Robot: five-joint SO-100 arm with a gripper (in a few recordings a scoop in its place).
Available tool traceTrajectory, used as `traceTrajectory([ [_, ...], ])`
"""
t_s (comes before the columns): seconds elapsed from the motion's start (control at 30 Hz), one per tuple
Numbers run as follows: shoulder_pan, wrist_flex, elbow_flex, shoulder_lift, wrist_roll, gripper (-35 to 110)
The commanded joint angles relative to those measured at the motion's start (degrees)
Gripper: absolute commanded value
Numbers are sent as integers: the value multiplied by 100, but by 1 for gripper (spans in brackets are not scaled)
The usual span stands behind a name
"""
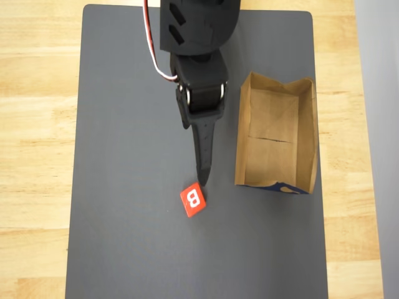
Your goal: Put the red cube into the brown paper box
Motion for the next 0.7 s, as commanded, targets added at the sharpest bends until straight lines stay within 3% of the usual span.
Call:
traceTrajectory([
  [0.0,62,18,-378,-475,-123,40],
  [0.33,26,466,-2382,-2584,-396,40],
  [0.67,-290,536,-3006,-3375,-694,38],
])
